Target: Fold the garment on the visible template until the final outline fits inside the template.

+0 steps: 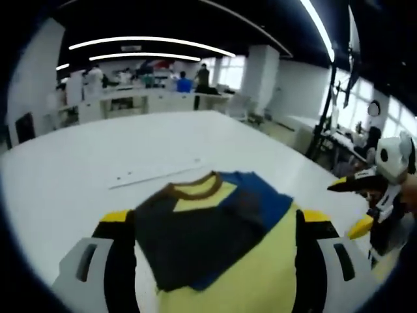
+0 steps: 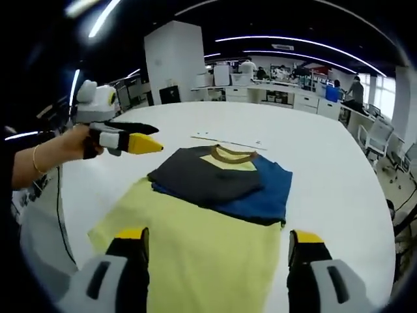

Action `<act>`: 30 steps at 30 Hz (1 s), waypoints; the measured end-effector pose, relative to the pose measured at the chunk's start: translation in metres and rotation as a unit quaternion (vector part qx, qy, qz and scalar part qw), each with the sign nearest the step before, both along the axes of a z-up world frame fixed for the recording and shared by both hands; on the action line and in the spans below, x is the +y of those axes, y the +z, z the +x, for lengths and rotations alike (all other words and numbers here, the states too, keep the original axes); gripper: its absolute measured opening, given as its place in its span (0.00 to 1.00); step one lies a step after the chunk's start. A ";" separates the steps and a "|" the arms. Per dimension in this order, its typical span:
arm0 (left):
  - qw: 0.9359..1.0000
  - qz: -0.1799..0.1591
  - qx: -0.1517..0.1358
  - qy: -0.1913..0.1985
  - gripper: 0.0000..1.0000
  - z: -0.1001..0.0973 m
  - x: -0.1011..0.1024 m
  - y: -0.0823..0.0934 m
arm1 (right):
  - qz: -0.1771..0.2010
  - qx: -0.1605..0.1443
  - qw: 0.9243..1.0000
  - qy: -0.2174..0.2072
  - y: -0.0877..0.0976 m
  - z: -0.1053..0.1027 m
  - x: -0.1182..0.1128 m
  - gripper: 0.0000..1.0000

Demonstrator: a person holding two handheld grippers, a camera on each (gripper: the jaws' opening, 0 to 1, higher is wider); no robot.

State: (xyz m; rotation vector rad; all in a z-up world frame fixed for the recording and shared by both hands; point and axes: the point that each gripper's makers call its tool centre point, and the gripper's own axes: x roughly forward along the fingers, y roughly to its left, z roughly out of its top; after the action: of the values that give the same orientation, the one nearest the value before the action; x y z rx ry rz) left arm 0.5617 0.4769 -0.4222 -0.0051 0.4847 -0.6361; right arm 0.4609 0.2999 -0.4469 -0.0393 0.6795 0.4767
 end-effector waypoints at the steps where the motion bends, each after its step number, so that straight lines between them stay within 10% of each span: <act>1: 1.000 0.003 -0.001 0.002 0.99 -0.001 0.005 -0.001 | 0.004 0.000 1.000 -0.001 0.000 0.004 0.002 0.85; 30: 0.995 0.032 0.016 0.089 0.34 0.000 0.076 -0.066 | 0.012 -0.002 1.000 0.028 -0.032 0.102 0.066 0.52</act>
State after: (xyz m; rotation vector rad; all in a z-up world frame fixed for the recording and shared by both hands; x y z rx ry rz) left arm 0.5615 0.5527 -0.4881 0.0022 0.5296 -0.4464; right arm 0.5625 0.3660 -0.4793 -0.0366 0.6701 0.5382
